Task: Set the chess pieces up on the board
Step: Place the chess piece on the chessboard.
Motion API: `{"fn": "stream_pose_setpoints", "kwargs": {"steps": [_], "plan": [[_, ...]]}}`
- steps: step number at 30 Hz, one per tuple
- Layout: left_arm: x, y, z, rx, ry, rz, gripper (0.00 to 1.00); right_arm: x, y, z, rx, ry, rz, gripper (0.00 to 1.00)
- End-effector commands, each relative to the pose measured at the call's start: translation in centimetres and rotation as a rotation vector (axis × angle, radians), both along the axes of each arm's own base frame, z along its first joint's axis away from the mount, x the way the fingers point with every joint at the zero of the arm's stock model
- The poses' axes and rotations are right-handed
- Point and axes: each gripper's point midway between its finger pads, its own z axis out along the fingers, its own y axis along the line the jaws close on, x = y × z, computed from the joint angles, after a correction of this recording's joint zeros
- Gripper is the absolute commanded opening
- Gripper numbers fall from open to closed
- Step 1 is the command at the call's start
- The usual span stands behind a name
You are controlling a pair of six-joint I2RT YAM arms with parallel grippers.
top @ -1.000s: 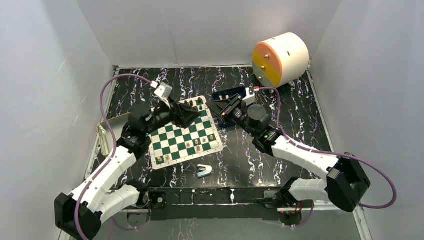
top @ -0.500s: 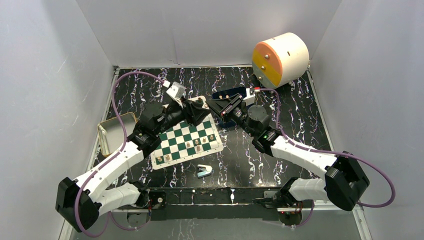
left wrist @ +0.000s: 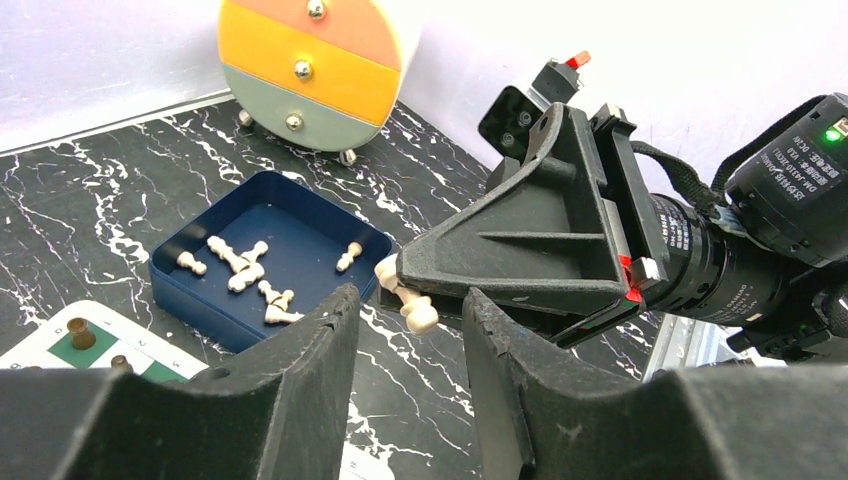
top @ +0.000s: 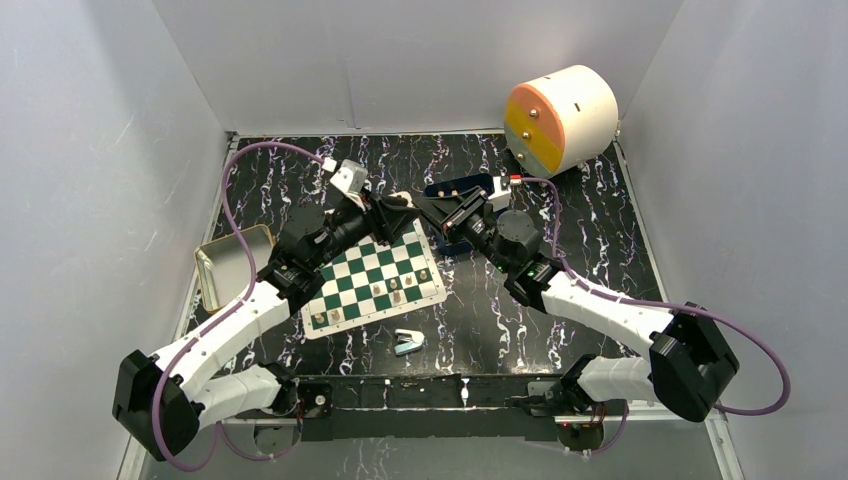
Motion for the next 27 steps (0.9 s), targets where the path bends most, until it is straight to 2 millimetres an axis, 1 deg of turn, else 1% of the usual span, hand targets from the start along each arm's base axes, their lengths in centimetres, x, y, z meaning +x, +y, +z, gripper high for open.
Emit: {"fn": "stream_pose_setpoints", "kwargs": {"steps": [1, 8, 11, 15, 19, 24, 27], "plan": [[-0.1, -0.1, 1.3, -0.016, -0.059, 0.003, 0.40, -0.4, -0.2, 2.6, 0.079, -0.052, 0.005, 0.26], [-0.2, -0.7, 1.2, -0.018, -0.059, -0.025, 0.39, -0.4, -0.3, 2.4, 0.080, -0.045, -0.002, 0.26], [0.1, -0.8, 1.0, -0.013, -0.059, -0.012, 0.39, -0.3, -0.3, 2.5, 0.082, -0.048, -0.004, 0.26], [0.4, -1.0, 1.1, -0.013, -0.060, -0.011, 0.37, -0.6, 0.2, 2.4, 0.076, -0.046, 0.025, 0.26], [0.7, -1.3, 1.6, -0.023, -0.067, -0.004, 0.28, -0.9, 0.8, 1.6, 0.070, -0.027, 0.061, 0.26], [0.9, -1.2, 1.8, -0.025, -0.073, 0.007, 0.09, -1.3, 1.0, 0.0, 0.049, -0.004, 0.079, 0.27], [0.8, -0.8, 1.7, -0.026, -0.077, 0.025, 0.01, -1.6, 0.9, -0.9, 0.037, 0.004, 0.086, 0.29]]}}
